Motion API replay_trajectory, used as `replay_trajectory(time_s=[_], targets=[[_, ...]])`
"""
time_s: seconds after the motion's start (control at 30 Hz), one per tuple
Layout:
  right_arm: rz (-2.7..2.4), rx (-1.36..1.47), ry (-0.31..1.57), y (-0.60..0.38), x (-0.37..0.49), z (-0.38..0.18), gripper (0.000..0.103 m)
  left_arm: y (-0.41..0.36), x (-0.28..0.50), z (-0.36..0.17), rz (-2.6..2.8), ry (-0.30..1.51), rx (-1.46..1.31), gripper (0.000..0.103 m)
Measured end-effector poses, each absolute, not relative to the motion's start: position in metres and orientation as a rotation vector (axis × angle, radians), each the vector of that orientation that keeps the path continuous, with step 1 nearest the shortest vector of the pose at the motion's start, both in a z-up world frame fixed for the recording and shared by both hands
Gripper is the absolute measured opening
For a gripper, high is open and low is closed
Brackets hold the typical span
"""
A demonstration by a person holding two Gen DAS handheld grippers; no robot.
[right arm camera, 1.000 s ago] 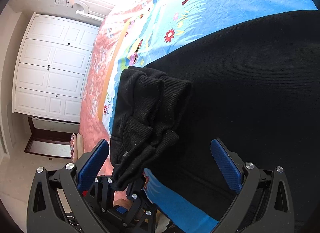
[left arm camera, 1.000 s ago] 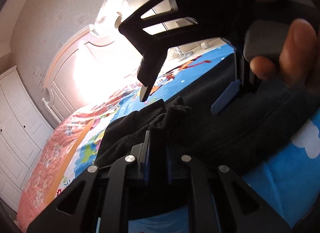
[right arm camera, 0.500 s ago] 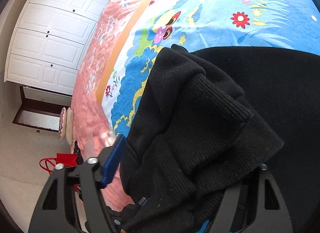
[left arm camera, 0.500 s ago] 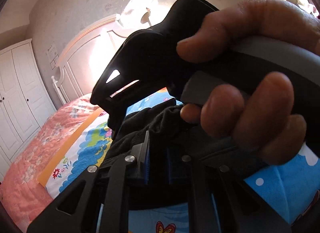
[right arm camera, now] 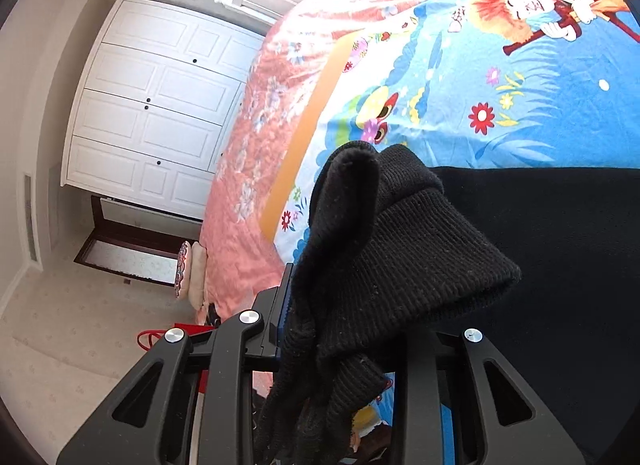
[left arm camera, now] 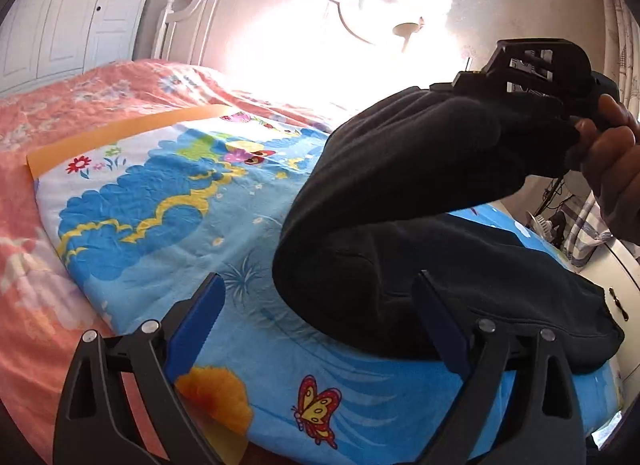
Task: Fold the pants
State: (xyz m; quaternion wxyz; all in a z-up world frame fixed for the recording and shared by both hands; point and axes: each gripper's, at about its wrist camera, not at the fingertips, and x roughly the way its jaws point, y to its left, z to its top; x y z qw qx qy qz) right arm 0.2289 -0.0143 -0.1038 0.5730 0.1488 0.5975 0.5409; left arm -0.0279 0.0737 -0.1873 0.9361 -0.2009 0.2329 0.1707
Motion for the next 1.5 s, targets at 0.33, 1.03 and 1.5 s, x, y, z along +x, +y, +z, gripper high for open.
replay_trajectory(time_s=[0.33,1.03,1.5], targets=[[1.255,0.158,1.453,0.066,0.208,-0.111,0.039,0.087,-0.005,-0.176,0.512,0.489,-0.346,0.094],[0.777,-0.284,0.836,-0.012,0.172,-0.144,0.098,0.225,-0.063,-0.211,0.538,0.370,-0.922,0.088],[0.569,-0.235,0.926,-0.080,0.165,-0.217,0.098,0.067,0.043,-0.171,0.148,0.578,-0.292,0.048]])
